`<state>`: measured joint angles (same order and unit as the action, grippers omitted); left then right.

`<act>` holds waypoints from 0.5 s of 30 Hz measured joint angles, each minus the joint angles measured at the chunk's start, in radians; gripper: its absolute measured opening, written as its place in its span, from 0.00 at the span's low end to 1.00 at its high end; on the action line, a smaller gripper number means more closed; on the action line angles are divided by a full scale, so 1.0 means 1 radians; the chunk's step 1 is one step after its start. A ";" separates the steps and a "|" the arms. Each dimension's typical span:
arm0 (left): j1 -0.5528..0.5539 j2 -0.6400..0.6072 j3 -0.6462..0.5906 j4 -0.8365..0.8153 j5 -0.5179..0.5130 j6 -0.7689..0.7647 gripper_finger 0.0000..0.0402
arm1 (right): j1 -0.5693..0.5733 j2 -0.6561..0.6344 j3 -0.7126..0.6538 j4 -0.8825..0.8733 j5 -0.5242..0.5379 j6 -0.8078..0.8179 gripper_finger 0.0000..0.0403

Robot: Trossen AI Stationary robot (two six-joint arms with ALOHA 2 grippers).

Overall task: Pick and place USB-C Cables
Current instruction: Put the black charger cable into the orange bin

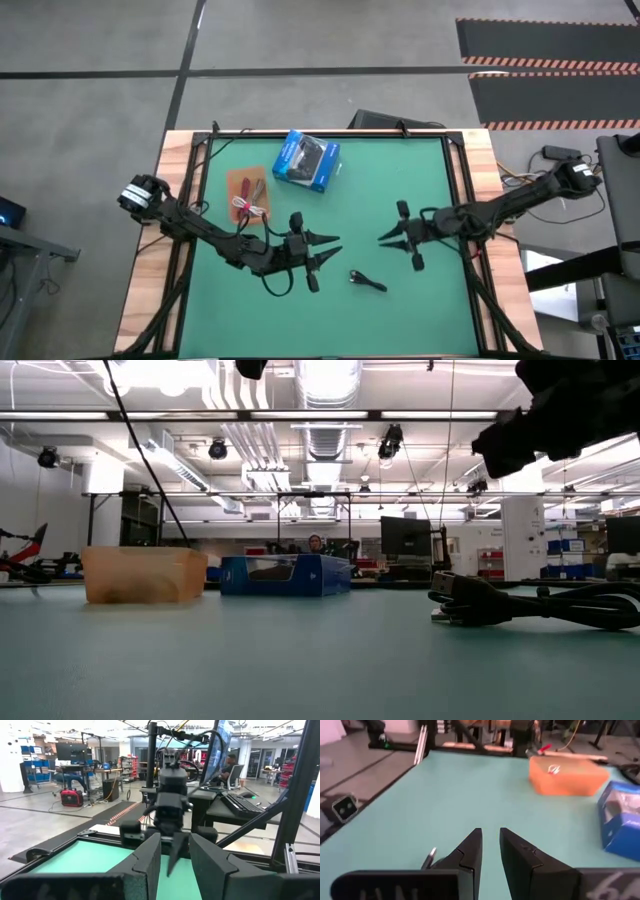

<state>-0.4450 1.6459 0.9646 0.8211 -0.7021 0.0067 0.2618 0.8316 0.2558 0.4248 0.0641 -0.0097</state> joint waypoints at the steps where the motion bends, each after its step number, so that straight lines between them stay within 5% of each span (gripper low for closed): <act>1: 0.000 0.000 0.000 0.000 0.000 0.000 0.22 | 0.021 0.015 0.001 -0.001 0.018 0.002 0.15; 15: 0.001 0.000 0.000 0.001 -0.003 0.000 0.22 | 0.214 0.260 0.148 -0.187 0.095 0.120 0.15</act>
<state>-0.4444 1.6459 0.9642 0.8223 -0.7055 0.0067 0.4760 1.0918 0.4035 0.2382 0.1589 0.1104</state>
